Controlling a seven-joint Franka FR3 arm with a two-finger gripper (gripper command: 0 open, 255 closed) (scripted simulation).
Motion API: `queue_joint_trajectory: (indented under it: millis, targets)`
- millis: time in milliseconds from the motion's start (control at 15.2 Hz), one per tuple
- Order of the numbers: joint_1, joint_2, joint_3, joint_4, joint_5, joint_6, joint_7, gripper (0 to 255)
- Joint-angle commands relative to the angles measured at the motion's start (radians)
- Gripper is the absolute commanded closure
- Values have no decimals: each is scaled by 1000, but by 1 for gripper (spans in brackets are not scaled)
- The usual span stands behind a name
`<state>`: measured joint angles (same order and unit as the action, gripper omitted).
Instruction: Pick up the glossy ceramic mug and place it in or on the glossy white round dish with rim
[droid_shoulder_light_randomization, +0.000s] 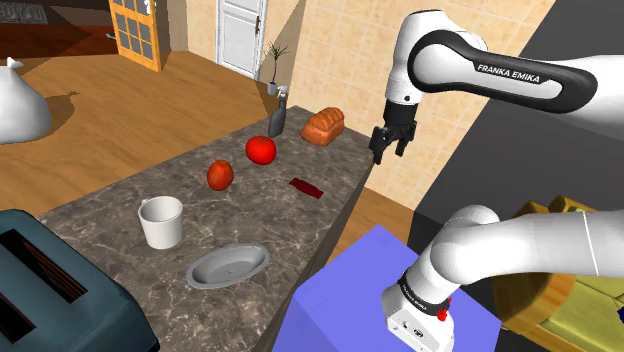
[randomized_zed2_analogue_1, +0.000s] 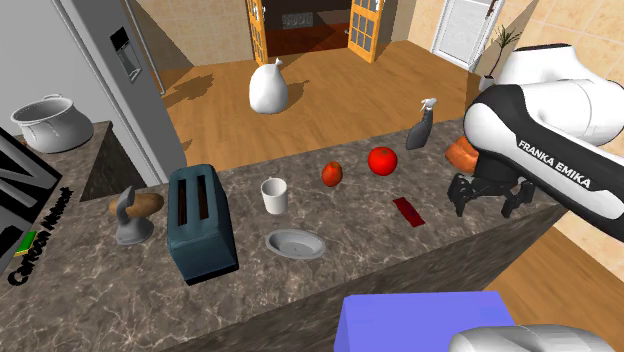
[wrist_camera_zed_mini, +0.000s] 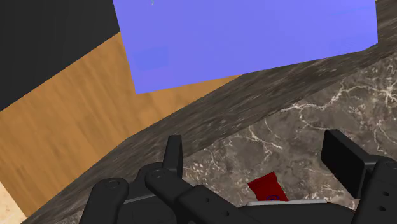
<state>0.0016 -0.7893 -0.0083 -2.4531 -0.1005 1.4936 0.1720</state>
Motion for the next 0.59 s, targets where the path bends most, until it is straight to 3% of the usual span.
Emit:
queue_joint_trajectory:
  millis: [0, 528]
  targets:
    - [0, 0, 0, 0, 0, 0, 0, 0]
    - [66, 155, 118, 5, 126, 170, 141, 0]
